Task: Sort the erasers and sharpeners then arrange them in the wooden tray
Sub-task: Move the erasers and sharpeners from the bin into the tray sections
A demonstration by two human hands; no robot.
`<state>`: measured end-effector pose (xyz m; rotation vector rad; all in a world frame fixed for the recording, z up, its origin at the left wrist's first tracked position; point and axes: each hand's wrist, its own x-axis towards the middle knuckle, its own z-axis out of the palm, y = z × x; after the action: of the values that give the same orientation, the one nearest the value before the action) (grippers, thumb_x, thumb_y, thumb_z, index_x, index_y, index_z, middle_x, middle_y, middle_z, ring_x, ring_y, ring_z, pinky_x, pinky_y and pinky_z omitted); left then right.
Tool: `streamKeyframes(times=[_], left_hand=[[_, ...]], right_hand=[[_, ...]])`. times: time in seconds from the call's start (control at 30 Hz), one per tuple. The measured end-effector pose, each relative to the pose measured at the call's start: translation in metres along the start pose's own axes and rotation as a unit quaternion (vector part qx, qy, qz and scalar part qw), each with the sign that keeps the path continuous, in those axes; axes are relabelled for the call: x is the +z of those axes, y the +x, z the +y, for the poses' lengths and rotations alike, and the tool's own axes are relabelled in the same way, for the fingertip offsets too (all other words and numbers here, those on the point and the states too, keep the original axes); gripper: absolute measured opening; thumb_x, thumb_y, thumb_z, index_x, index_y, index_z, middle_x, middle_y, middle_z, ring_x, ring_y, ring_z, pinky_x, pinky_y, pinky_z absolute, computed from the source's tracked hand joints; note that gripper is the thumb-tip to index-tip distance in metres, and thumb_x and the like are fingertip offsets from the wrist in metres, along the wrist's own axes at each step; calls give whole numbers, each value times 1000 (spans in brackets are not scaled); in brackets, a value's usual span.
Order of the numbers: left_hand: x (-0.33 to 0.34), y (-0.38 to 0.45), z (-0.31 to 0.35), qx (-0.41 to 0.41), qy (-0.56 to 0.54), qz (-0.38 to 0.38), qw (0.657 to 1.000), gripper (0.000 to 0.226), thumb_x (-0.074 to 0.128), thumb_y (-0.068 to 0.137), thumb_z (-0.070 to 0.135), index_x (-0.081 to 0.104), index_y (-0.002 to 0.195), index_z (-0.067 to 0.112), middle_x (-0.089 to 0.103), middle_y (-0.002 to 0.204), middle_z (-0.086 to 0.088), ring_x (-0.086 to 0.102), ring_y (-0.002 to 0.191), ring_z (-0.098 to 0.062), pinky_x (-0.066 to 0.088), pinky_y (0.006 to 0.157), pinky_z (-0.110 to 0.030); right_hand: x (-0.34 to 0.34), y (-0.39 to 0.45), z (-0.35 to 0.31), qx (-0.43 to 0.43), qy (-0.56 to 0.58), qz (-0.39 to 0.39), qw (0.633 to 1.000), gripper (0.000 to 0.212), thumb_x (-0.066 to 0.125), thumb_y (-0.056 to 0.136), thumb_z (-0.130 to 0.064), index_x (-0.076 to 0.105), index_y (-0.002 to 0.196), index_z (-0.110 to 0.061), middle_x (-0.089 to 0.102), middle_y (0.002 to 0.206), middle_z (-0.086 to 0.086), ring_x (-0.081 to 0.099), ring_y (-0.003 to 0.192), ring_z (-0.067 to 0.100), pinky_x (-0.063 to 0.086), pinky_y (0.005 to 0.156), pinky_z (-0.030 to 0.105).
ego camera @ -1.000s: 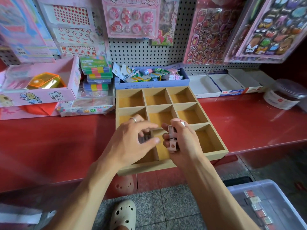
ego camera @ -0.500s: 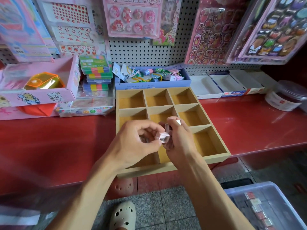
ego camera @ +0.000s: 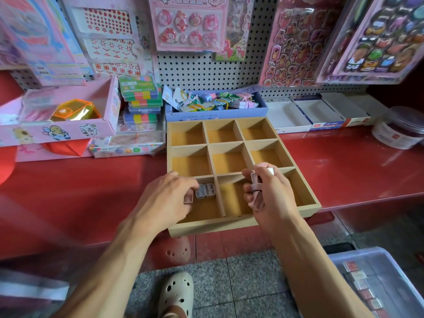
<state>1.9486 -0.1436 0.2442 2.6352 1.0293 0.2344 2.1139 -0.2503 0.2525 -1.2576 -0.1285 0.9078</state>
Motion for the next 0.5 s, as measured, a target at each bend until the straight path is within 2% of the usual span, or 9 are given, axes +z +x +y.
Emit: streamKeyframes(times=[0.1,0.23,0.4,0.5], left_hand=[[-3,0,-8,-8,0,42,999,14,76,77,31,70,89,32,50,79,16,45,87,-8,36,64,-26],[4,1,-11,-4,40,43,998,6,76,80,36,75,84,32,47,81,11,37,84,-8,34,66,-26],[14,10,-7,21,78,41,996,13,68,88,34,75,99,31,49,89,9,49,101,-16,33,76,-30],[13,10,-7,16,87,40,995,19,67,88,36,73,105,30,54,93,8,51,103,-15,35,80,-30]], right_hand=[[1,-2,-1,-1,-3,-4,1000,12,49,99,-8,55,91,-14,63,96,13,48,57,15,36,45,24],[5,-4,1,15,16,-7,1000,12,50,100,-10,55,91,-15,62,100,15,49,54,14,38,44,22],[10,-3,3,30,30,-6,999,12,51,100,-10,56,91,-14,62,103,17,50,54,13,39,43,21],[14,-2,5,37,40,-16,998,7,50,101,-11,55,95,-12,62,102,17,51,53,13,40,43,21]])
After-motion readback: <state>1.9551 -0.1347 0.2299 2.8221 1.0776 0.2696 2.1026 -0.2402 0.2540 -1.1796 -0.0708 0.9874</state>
